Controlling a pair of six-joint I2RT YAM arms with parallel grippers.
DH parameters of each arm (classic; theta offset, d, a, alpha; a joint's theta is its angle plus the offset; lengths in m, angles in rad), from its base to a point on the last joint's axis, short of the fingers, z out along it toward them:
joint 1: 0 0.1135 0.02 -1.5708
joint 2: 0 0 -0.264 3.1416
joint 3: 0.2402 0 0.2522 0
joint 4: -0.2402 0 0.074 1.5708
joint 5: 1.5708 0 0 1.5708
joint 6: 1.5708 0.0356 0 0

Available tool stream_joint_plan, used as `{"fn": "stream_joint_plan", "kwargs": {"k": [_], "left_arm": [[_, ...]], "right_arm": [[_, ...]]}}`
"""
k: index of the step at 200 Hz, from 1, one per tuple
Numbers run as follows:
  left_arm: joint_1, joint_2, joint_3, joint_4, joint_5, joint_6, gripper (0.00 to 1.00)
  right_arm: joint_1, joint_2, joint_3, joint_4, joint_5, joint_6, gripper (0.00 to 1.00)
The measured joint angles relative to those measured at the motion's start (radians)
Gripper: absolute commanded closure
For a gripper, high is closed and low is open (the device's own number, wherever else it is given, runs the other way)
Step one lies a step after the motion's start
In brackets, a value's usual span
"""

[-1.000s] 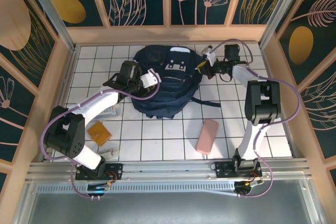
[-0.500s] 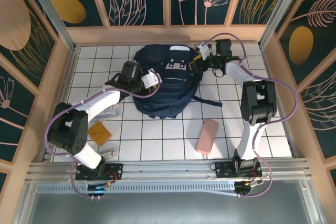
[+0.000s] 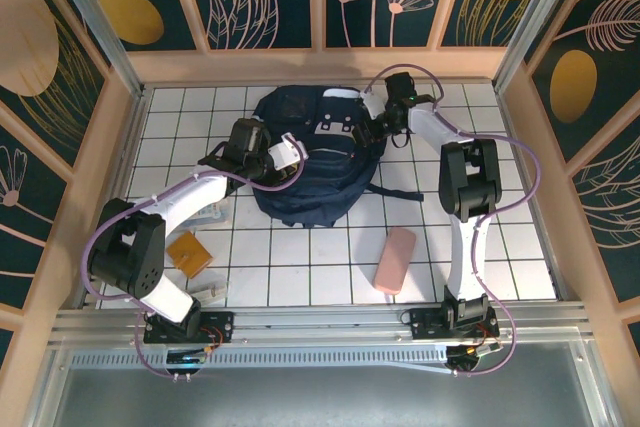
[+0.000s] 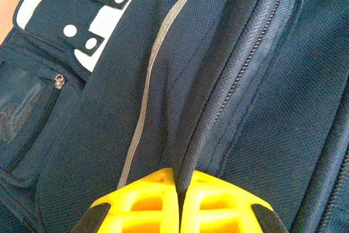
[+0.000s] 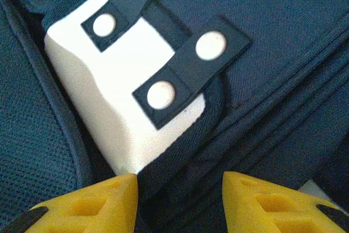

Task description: Pack the student bag

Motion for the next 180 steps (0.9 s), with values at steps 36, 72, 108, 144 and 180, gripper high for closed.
{"fn": "stream_joint_plan", "kwargs": {"k": [36,72,108,144,180], "left_arm": [[0.000,-0.002,-0.002,-0.002,-0.001,0.000,1.00],[0.003,-0.010,-0.008,-0.007,-0.001,0.000,1.00],[0.003,-0.010,-0.010,-0.013,-0.002,0.008,1.00],[0.004,-0.010,-0.010,-0.031,-0.001,0.022,1.00],[0.004,-0.010,-0.009,-0.060,0.000,0.034,1.00]], "right_arm": [[-0.001,0.003,0.014,-0.092,-0.038,-0.027,0.50],[0.001,0.016,0.030,-0.139,-0.050,-0.073,0.50],[0.030,0.054,0.056,-0.165,-0.005,-0.166,0.55],[0.036,0.057,0.068,-0.215,-0.047,-0.347,0.67],[0.026,0.057,0.067,-0.298,-0.116,-0.542,0.64]]}}
